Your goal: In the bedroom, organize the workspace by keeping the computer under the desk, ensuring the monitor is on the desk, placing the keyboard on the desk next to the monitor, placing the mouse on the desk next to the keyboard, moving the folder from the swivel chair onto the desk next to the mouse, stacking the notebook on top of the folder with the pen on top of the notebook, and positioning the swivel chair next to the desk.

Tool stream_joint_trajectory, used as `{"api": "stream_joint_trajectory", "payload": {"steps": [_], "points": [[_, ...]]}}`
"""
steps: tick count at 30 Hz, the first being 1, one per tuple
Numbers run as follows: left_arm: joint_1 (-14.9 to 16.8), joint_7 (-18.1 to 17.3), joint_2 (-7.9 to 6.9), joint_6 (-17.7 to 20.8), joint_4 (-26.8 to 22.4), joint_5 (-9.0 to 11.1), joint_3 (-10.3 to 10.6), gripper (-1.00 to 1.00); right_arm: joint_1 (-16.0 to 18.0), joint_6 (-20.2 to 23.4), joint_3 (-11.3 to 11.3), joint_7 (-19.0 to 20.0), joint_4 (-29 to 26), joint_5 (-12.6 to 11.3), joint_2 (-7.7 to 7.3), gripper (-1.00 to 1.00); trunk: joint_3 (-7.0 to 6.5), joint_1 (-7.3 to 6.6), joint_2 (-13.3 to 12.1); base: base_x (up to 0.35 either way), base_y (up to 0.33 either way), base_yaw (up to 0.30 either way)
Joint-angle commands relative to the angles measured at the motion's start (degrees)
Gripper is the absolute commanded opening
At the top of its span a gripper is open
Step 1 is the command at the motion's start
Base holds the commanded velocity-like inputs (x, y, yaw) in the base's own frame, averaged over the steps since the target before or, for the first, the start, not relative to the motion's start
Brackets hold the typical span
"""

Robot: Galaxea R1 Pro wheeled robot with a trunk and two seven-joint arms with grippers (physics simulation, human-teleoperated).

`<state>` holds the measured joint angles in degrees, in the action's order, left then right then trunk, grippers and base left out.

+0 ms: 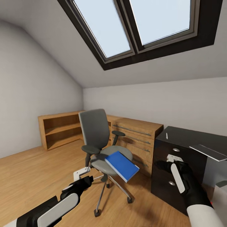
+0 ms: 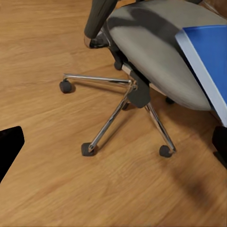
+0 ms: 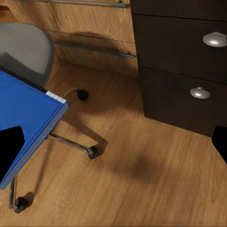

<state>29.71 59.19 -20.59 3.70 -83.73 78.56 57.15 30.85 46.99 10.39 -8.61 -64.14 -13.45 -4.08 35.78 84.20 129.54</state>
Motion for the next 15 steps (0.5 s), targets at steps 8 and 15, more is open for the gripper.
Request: {"api": "stream_joint_trajectory", "payload": {"steps": [8,15], "points": [[0.08,0.31,-0.05,0.36,-0.31,0.00,-0.32,1.00,0.04,0.23,-0.03,-0.53,0.76,-0.73,0.99,1.00,1.51,1.76,3.26,0.000,0.000,-0.001],[0.08,0.38,-0.06,0.36,-0.45,0.01,-1.06,1.00,0.03,0.47,-0.02,-0.62,0.73,-3.95,1.03,1.00,2.77,3.29,6.07,0.000,0.000,0.000]]}}
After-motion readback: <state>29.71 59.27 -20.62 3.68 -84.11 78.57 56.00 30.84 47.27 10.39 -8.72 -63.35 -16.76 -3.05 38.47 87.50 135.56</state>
